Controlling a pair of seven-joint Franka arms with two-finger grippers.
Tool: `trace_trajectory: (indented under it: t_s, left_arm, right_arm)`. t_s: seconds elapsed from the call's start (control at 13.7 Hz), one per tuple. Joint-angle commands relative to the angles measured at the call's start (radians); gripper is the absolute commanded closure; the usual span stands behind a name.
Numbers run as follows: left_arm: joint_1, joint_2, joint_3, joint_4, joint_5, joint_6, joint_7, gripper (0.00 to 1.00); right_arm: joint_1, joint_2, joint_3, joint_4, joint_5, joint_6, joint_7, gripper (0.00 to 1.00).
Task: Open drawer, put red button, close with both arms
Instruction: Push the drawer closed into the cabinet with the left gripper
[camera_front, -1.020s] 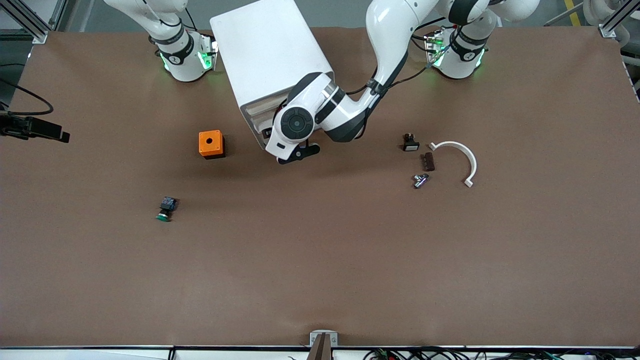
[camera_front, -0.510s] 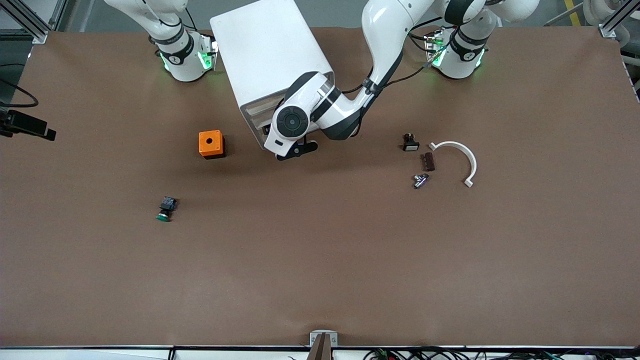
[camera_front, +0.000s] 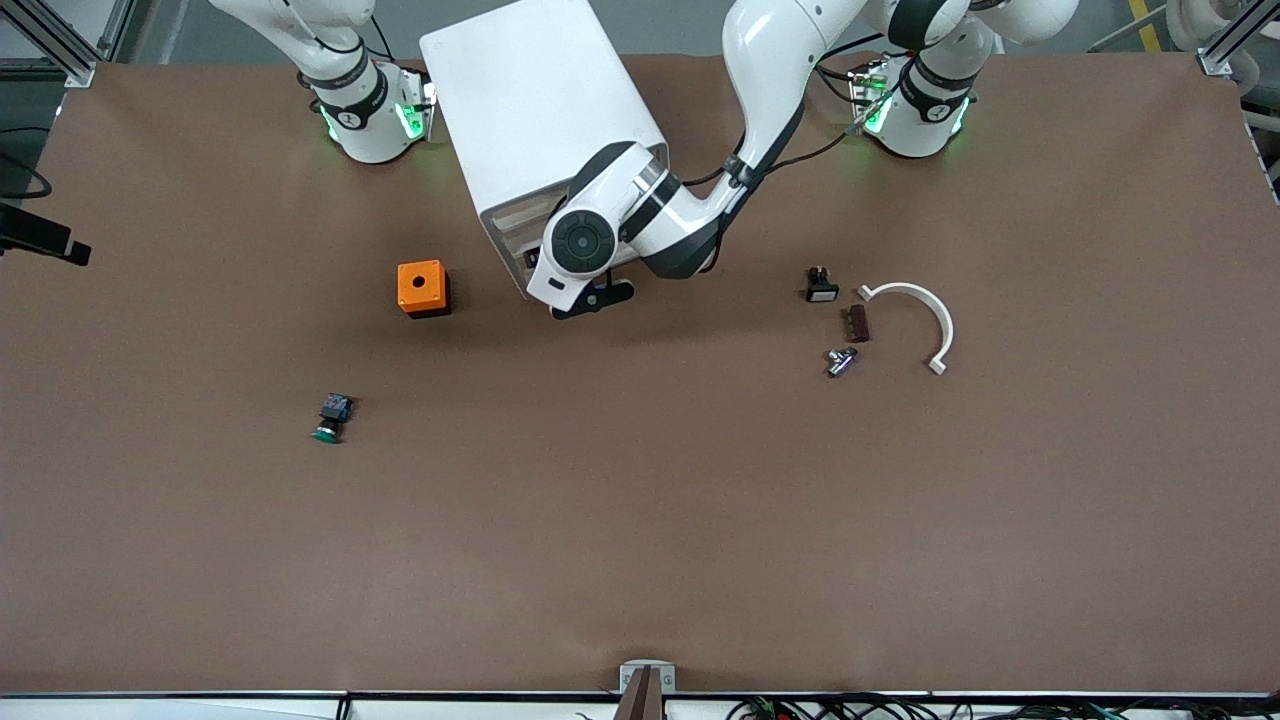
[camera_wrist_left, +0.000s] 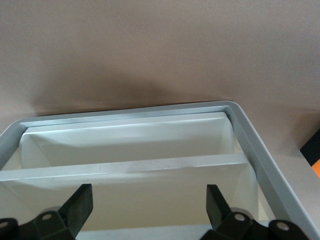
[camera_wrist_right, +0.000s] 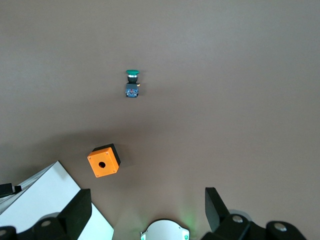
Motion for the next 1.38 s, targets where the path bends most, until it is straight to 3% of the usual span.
trace_trajectory:
  t_s: [0.0, 0.22, 0.58, 1.31]
  left_arm:
    - [-0.003, -0.010, -0.004, -0.011, -0.025, 0.002, -0.002, 0.00]
    - [-0.003, -0.010, -0.002, -0.011, -0.097, 0.002, -0.004, 0.00]
    - [0.005, -0.011, -0.001, -0.011, -0.094, 0.002, -0.004, 0.00]
    - [0.117, -0.048, 0.047, -0.006, -0.079, 0.002, -0.005, 0.00]
  right_arm:
    - [-0.006, -0.042, 0.022, -0.027, -0.003, -0.006, -0.002, 0.00]
    - [0.004, -0.056, 0.023, -0.027, -0.004, -0.003, -0.002, 0.00]
    - [0.029, -0.085, 0.022, -0.034, -0.006, -0.002, -0.002, 0.00]
    - [0.050, -0.225, 0.015, -0.220, -0.010, 0.096, -0.001, 0.00]
